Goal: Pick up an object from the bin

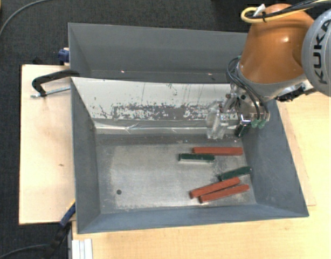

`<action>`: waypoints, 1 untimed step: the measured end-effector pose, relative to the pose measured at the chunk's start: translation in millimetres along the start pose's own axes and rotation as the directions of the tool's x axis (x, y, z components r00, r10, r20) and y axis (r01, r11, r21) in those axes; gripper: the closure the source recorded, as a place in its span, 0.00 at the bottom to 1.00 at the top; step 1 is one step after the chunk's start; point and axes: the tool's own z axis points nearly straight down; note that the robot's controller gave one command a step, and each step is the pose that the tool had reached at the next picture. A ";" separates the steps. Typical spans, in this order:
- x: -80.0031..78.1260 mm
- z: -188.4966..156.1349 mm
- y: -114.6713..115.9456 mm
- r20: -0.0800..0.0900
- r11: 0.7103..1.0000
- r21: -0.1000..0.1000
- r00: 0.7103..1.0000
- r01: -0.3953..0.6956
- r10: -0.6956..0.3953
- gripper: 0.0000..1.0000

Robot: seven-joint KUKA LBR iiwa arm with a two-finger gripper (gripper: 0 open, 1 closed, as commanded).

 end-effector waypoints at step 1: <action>1.2 2.5 -0.3 -0.005 1.000 0.000 1.000 -0.001 0.001 0.00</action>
Offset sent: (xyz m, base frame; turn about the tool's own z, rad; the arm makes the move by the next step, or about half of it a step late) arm 0.0000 0.0000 0.0000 0.0000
